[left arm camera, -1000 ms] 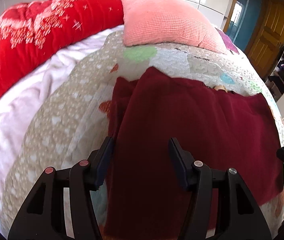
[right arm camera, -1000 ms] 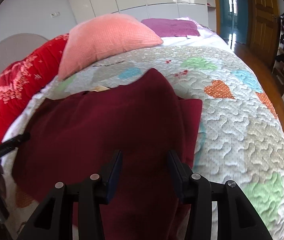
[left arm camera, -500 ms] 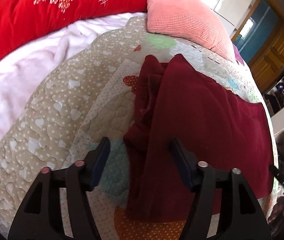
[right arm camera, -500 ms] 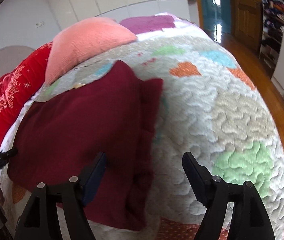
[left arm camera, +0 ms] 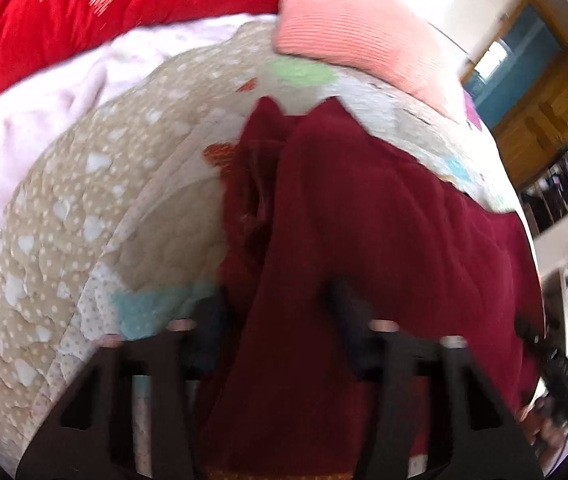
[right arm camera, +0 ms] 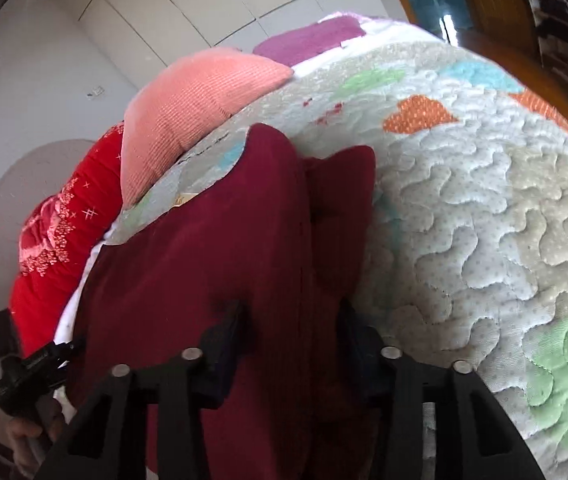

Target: Fold small clothes

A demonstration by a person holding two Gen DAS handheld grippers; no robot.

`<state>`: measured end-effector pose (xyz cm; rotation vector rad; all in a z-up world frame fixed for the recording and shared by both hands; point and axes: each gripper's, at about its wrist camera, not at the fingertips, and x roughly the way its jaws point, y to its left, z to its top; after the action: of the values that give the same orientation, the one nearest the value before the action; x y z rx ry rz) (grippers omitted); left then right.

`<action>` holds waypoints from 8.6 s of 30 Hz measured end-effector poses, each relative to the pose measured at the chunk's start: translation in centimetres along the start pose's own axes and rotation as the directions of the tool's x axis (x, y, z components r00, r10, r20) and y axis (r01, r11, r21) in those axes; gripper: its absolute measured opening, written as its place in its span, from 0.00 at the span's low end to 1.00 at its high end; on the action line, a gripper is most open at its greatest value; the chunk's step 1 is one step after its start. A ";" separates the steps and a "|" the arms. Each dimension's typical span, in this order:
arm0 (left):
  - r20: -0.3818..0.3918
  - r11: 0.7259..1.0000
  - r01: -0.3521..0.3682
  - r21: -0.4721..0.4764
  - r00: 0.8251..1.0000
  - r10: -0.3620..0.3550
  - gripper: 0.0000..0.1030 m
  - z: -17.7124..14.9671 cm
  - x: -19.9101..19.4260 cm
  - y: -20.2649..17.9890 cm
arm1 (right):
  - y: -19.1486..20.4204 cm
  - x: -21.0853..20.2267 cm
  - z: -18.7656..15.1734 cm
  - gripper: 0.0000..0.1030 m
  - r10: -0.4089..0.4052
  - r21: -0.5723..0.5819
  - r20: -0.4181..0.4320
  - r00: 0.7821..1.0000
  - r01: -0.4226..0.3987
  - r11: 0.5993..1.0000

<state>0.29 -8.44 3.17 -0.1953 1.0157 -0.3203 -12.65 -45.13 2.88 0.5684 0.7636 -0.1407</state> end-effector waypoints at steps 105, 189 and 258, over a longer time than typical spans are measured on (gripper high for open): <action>0.009 0.997 0.008 -0.079 1.000 -0.007 0.65 -11.8 -10.9 7.0 | 31.6 12.1 -11.7 0.80 -0.202 -0.690 -0.217 0.955 -0.004 0.723; -0.175 0.761 0.353 0.544 0.935 -0.308 0.13 -18.3 -9.0 -23.2 | -2.1 -8.4 -3.1 0.60 0.403 0.196 -0.012 0.915 -0.393 0.898; 0.070 0.879 0.054 0.474 0.993 -0.099 0.54 -13.1 -8.2 -17.2 | 5.1 -12.6 -7.2 0.38 -0.135 -0.299 0.109 0.985 0.162 0.940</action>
<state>-17.86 -21.80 8.30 0.1922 0.8115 -0.6163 -24.53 -38.01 9.58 0.2066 0.7263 -0.1811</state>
